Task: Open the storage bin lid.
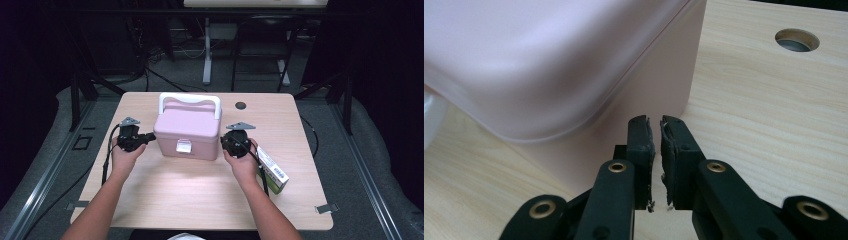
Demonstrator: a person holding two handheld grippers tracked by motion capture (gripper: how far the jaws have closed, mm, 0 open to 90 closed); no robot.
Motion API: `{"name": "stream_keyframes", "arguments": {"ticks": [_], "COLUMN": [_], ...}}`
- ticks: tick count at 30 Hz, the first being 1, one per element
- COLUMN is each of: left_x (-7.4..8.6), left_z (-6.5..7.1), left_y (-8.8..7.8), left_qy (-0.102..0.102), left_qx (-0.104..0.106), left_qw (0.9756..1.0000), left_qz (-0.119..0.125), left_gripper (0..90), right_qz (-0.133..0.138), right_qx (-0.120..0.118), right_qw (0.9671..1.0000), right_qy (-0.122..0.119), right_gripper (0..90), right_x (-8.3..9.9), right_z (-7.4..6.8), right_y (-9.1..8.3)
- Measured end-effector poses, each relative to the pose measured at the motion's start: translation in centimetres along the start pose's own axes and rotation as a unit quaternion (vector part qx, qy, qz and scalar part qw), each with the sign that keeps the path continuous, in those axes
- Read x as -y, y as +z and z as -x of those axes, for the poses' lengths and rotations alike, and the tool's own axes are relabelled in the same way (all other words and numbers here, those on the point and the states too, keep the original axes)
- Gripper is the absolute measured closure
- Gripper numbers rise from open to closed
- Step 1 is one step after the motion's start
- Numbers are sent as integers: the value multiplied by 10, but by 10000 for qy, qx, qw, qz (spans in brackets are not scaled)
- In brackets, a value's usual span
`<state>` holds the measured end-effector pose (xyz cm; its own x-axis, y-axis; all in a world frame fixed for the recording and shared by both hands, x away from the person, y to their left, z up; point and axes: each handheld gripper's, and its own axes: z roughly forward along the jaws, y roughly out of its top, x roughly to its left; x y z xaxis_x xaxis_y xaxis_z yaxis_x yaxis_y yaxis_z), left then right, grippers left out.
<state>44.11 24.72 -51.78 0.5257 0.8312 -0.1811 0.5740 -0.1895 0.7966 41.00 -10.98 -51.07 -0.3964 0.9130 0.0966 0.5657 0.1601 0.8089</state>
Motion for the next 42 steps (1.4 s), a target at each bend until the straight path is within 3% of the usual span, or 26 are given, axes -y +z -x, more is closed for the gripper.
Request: {"name": "stream_keyframes", "arguments": {"ticks": [5, 8, 19, 28, 30, 42], "left_x": [0, 1, 6, 13, 14, 24], "left_z": [2, 6, 16, 27, 29, 39], "left_y": [-1, -2, -7, -14, -17, -27], "left_qy": [25, 95, 181, 254, 346, 298], "left_qx": [-28, -112, -208, -114, -131, -74], "left_qw": [10000, 9999, 9996, 9996, 9992, 9994], "left_qz": [-14, -24, -70, -100, -152, -159], "left_gripper": [900, 900, 900, 900, 900, 900], "right_qz": [7, 36, 8, -27, -72, -85], "right_qx": [-49, 77, 103, 116, 154, 153], "right_qw": [10000, 9999, 9997, 9997, 9995, 9990], "right_qy": [19, -111, -210, -210, -261, -415], "right_gripper": [849, 898, 900, 900, 900, 900], "right_x": [-2, -1, 2, 7, 8, 20], "right_z": [-2, -7, -9, -8, -10, -17], "right_y": [4, 5, -1, -10, -13, -29]}}
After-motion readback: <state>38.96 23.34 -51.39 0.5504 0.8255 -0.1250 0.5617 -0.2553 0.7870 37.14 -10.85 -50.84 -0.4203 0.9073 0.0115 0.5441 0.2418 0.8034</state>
